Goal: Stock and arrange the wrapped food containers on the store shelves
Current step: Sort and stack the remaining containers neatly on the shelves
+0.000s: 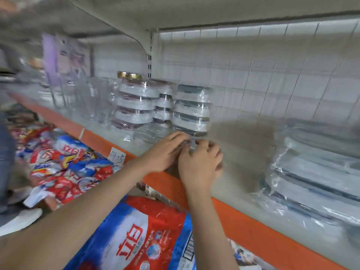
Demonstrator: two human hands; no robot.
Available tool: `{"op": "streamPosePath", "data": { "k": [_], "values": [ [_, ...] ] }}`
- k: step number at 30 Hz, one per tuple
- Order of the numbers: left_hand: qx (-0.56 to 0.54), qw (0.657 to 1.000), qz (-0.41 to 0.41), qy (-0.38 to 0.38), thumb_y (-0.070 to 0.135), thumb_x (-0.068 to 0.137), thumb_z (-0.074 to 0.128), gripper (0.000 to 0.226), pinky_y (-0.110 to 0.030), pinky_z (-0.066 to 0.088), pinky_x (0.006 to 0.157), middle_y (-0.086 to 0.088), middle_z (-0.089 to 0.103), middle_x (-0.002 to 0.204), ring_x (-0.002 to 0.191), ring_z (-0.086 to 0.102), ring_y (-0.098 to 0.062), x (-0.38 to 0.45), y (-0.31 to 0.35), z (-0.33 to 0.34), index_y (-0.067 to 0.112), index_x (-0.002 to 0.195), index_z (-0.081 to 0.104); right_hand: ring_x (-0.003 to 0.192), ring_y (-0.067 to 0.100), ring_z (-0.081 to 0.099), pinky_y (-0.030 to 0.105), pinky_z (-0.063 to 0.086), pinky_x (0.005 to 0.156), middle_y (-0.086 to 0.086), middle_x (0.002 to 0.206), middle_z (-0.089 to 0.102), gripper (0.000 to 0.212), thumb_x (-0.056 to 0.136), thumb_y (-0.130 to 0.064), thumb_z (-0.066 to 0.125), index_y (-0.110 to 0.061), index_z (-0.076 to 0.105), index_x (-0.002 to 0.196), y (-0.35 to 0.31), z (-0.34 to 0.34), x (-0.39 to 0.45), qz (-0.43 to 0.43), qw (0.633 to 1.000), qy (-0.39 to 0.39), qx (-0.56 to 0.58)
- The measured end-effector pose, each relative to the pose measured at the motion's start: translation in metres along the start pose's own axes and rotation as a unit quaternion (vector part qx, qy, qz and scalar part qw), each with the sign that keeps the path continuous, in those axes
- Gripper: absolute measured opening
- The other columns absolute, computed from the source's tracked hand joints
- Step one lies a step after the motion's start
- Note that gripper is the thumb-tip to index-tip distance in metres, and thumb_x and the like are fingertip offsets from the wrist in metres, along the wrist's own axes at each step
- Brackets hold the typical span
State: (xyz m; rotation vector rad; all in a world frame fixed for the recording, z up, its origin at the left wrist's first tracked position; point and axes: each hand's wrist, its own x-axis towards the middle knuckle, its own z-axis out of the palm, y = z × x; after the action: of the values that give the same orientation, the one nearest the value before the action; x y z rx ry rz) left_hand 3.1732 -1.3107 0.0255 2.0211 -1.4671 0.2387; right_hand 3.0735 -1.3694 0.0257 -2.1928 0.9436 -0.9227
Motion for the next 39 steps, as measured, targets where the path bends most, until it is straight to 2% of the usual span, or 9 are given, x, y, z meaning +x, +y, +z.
{"op": "streamPosePath", "data": {
  "k": [6,10,15,21,26,30,34,36,39],
  "values": [
    [0.013,1.000,-0.021,-0.002,0.019,0.100,0.040,0.032,-0.039,0.038,0.100,-0.011,0.053,0.120,0.115,0.049,-0.021,-0.001,0.004,0.004,0.002,0.123,0.053,0.136,0.016,0.017,0.041,0.014,0.112,-0.006,0.146,0.028,0.042,0.092,-0.028,0.046,-0.020,0.041,0.133,0.005,0.002,0.007,0.011,0.997,0.018,0.073],
    [0.020,0.999,-0.030,0.002,0.024,0.101,0.039,0.032,-0.040,0.038,0.098,-0.005,0.052,0.115,0.110,0.048,-0.018,0.001,0.007,0.004,0.004,0.121,0.053,0.139,0.024,0.014,0.043,0.012,0.113,0.005,0.148,0.025,0.047,0.089,-0.016,0.050,-0.013,0.039,0.135,0.007,0.003,0.011,0.027,0.993,0.037,0.111],
    [0.040,0.999,-0.008,0.005,0.026,0.101,0.038,0.030,-0.036,0.038,0.098,0.005,0.046,0.109,0.108,0.044,-0.013,0.001,0.001,0.002,0.007,0.120,0.051,0.140,0.028,0.013,0.041,0.013,0.113,0.011,0.149,0.022,0.056,0.087,-0.004,0.046,-0.008,0.032,0.141,0.003,0.001,0.008,0.023,0.994,0.008,0.108],
    [0.054,0.999,0.000,0.007,0.030,0.101,0.036,0.032,-0.037,0.037,0.100,0.011,0.040,0.107,0.108,0.042,-0.009,0.001,-0.004,0.008,0.010,0.120,0.052,0.141,0.026,0.012,0.039,0.013,0.114,0.010,0.149,0.024,0.054,0.087,-0.002,0.044,-0.006,0.033,0.140,0.006,-0.006,0.005,0.026,0.997,-0.022,0.069],
    [0.037,0.999,0.024,0.005,0.028,0.101,0.035,0.035,-0.036,0.038,0.100,0.001,0.049,0.122,0.116,0.045,-0.016,0.001,-0.007,0.009,0.021,0.130,0.054,0.140,0.027,0.014,0.038,0.013,0.113,0.012,0.147,0.027,0.051,0.088,-0.004,0.042,-0.002,0.035,0.139,0.008,-0.005,0.005,0.012,0.999,-0.016,0.032],
    [0.037,0.999,0.033,0.014,0.025,0.101,0.038,0.033,-0.036,0.039,0.097,0.000,0.051,0.118,0.114,0.046,-0.017,0.001,-0.007,0.007,0.023,0.128,0.057,0.137,0.029,0.020,0.033,0.013,0.112,0.014,0.144,0.031,0.048,0.088,-0.006,0.042,-0.001,0.036,0.136,0.005,-0.004,0.004,-0.007,0.999,-0.004,-0.035],
    [0.033,0.999,0.032,0.021,0.019,0.098,0.044,0.027,-0.028,0.034,0.091,-0.002,0.053,0.106,0.108,0.047,-0.019,0.009,-0.011,0.005,0.018,0.116,0.063,0.130,0.027,0.027,0.027,0.014,0.107,0.014,0.139,0.036,0.043,0.093,-0.012,0.040,-0.002,0.037,0.135,0.007,-0.018,0.004,-0.086,0.982,-0.040,-0.166],
    [0.040,0.998,0.044,0.011,0.018,0.094,0.049,0.019,-0.031,0.037,0.082,-0.004,0.050,0.095,0.099,0.051,-0.023,0.020,-0.010,0.001,0.013,0.102,0.065,0.127,0.028,0.027,0.028,0.018,0.106,0.014,0.137,0.036,0.042,0.094,-0.012,0.039,0.000,0.038,0.134,0.004,-0.035,0.000,-0.136,0.966,-0.040,-0.215],
    [0.055,0.997,0.052,-0.014,0.018,0.089,0.053,0.018,-0.031,0.031,0.065,0.001,0.041,0.083,0.084,0.047,-0.019,0.036,0.004,-0.002,0.017,0.072,0.048,0.122,0.027,0.030,0.031,0.028,0.103,0.011,0.133,0.040,0.039,0.093,-0.011,0.041,-0.002,0.044,0.131,0.001,-0.081,0.001,-0.200,0.937,-0.005,-0.285]
  ]
}}
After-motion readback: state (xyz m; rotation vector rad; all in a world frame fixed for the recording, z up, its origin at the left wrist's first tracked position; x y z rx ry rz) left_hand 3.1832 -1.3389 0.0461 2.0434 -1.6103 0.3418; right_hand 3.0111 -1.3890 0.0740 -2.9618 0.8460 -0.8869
